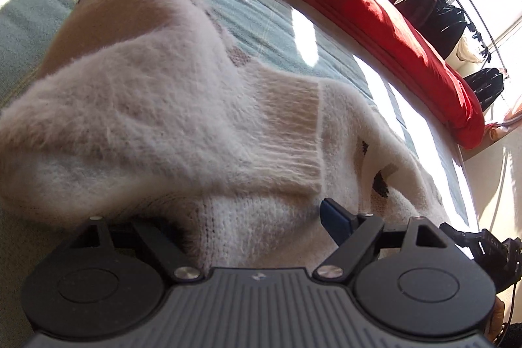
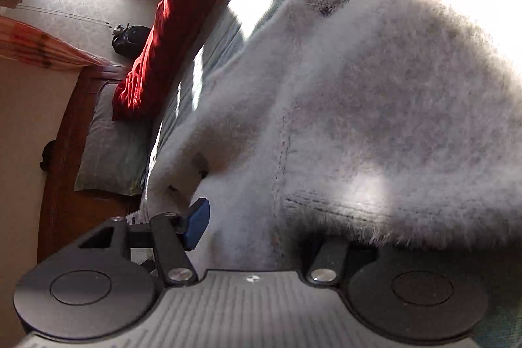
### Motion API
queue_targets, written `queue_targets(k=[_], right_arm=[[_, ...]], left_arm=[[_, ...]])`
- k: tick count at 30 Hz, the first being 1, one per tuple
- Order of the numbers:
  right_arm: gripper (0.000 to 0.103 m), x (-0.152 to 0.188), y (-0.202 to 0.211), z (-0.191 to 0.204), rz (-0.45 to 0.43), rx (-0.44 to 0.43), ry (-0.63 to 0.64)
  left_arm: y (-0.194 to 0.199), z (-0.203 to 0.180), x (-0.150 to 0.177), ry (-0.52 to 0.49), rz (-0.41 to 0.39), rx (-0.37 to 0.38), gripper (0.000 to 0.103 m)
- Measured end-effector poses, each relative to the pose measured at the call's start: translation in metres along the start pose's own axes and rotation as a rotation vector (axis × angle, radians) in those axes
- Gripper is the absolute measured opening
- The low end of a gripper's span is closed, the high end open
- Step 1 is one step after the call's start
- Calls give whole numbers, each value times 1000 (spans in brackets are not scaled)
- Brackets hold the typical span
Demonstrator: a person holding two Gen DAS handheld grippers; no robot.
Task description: Fold clothes
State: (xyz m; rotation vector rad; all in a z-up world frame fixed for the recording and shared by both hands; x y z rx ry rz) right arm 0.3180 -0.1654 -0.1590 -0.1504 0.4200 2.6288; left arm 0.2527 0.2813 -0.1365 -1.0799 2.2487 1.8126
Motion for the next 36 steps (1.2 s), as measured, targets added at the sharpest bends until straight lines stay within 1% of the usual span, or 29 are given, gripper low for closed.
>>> queue_targets(k=[2,3,4,5,6,7,8,9,10,13,18,21,28,31,34,36], right_arm=[[62,-2,-2,-1,-36,-26,-3],[59,-3,-2,2,-40,-14,15],[44,-3,-1,8,-38,13,48],[33,-4,-1,13,-35,40,82],[23,-5,0,19,-33,67,116],[20,-5,0,24,-30,94,150],[19,-6,1,29,-28,121,183],[17,-7,3,37,-29,153,226],[16,-8,7,45,-36,185,270],[15,-16,25,62,-63,248,348],[15,-26,58,81,-94,336,438],[15,-28,85,86,-101,390,485],[15,-51,156,90,-196,483,485],[16,-63,181,95,-224,537,511],[16,-78,196,97,-249,571,529],[16,-87,198,95,-256,590,543]], left_arm=[[0,-3,1,-10,-6,-12,82],[1,-2,1,-16,-10,-20,81],[3,-2,2,-21,-14,-28,74],[5,-2,3,-35,-18,-49,68],[8,-3,3,-48,-22,-69,53],[11,-3,4,-58,-26,-71,41],[14,-4,4,-68,-30,-74,37],[18,-5,4,-78,-34,-76,29],[21,-8,4,-89,-40,-82,26],[32,-20,2,-139,-68,-80,20],[44,-51,1,-198,-89,-42,17],[46,-79,2,-231,-99,-7,13],[42,-145,12,-296,-112,74,11],[33,-172,14,-317,-107,101,11],[24,-194,17,-338,-109,115,11],[16,-204,13,-345,-116,105,11]])
Point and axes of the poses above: each gripper's, at about its wrist camera, not at the fingertips, and y roughly against the way its jaws point, z to its left, x to its underside, the point moved 1 cm from there along -y, roughly the way its jaws point, and after that the axes turned 13 degrees about -x, right-handed, at the moved point
